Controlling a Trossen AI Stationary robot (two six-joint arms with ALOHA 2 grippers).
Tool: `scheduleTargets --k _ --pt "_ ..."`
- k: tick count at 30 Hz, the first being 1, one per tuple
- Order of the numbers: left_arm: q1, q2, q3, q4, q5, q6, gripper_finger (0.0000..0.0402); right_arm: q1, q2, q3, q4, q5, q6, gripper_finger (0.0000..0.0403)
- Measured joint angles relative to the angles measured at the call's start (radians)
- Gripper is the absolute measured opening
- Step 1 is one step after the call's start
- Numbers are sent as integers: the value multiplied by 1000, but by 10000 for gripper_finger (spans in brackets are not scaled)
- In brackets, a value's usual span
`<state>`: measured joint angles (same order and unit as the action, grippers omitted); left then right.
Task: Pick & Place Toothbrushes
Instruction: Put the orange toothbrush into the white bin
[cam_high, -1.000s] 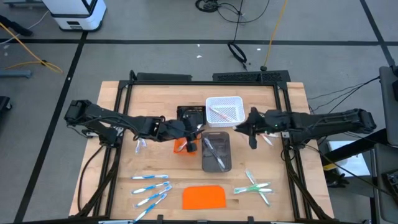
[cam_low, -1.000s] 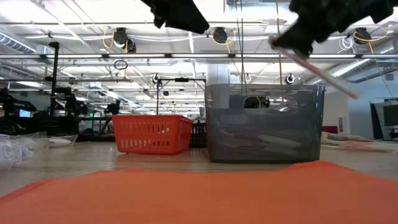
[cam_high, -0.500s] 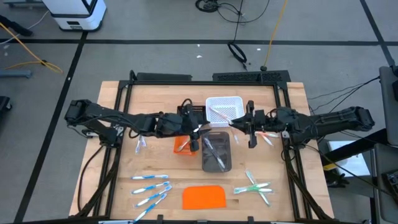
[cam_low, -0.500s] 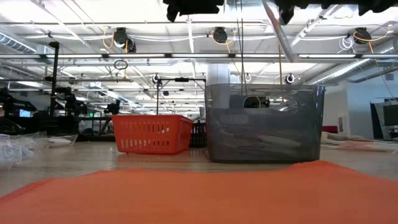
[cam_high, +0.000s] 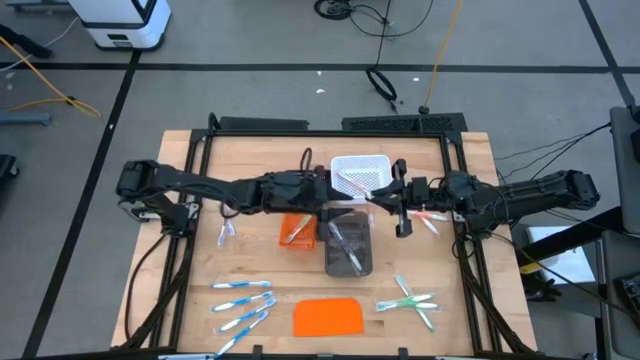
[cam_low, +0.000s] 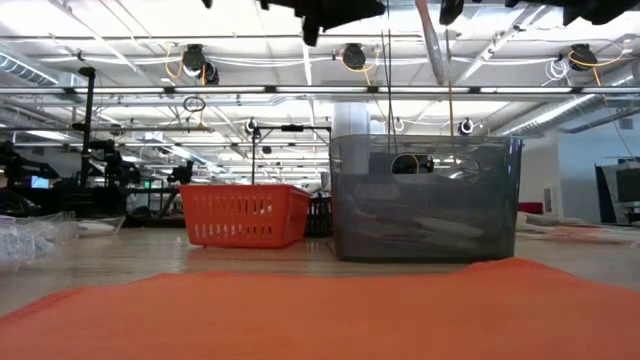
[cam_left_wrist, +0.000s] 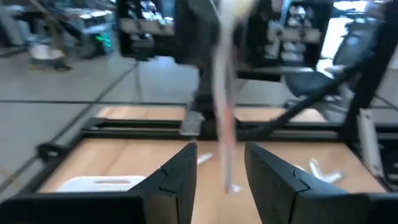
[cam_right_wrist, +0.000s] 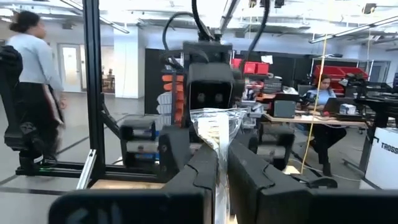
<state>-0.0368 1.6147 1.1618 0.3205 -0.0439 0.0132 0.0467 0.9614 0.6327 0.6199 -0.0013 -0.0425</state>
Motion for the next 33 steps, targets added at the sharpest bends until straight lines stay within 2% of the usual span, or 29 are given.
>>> scheduleTargets --k 3,13,25,29,33 --pt "5 35 0 63 43 -5 136 0 3 0 -4 0 0 12" --pt "15 124 0 237 59 -35 138 0 3 0 -3 0 -4 12" --pt "22 215 1 462 88 -52 167 0 4 0 -3 0 -8 12" --pt "36 225 1 465 88 -70 149 0 4 0 -4 0 -8 12" --pt "47 225 1 463 94 -91 97 -1 4 0 -9 5 -9 12"
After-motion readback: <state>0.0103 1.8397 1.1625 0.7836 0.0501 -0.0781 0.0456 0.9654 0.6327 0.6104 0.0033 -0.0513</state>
